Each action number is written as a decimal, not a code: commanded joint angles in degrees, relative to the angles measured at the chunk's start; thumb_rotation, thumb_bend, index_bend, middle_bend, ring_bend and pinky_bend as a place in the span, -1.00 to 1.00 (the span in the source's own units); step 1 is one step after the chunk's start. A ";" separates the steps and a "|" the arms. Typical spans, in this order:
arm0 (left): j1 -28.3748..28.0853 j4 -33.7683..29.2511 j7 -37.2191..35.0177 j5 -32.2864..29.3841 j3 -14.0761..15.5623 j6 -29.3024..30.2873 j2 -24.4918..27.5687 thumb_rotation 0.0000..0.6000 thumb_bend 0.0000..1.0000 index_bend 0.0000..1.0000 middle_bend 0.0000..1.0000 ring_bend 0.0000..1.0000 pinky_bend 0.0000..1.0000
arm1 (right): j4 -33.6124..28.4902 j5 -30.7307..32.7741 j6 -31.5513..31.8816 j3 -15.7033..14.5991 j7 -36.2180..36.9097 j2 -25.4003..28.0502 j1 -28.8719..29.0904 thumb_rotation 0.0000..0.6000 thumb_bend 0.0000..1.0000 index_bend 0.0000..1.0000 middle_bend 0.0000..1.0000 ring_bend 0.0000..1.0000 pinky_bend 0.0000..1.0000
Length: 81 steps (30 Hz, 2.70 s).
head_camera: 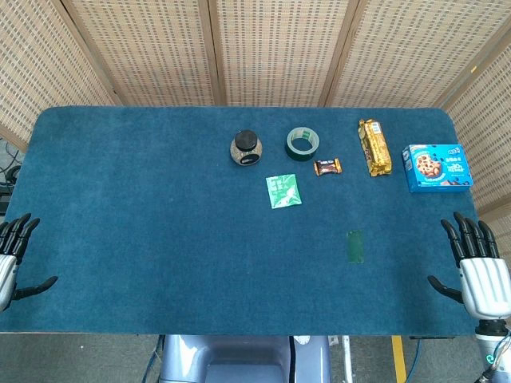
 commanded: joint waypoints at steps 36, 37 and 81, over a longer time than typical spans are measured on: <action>-2.65 0.06 4.27 -4.39 -2.23 -5.10 -1.97 1.00 -1.00 -1.00 -1.00 -1.00 -1.00 | 15.39 12.67 -41.31 6.70 -3.38 -9.78 28.59 1.00 0.06 -0.41 -1.00 -1.00 -1.00; -2.86 0.15 4.49 -4.67 -2.26 -5.62 -2.10 1.00 -1.00 -1.00 -1.00 -1.00 -1.00 | 16.30 13.24 -42.52 6.48 -3.47 -10.46 29.21 1.00 0.07 -0.40 -1.00 -1.00 -1.00; -3.90 1.40 5.86 -6.02 -2.73 -6.71 -3.58 1.00 -1.00 -1.00 -1.00 -1.00 -1.00 | 24.66 16.83 -49.21 -0.98 -9.79 -18.05 33.70 1.00 0.24 -0.32 -1.00 -1.00 -1.00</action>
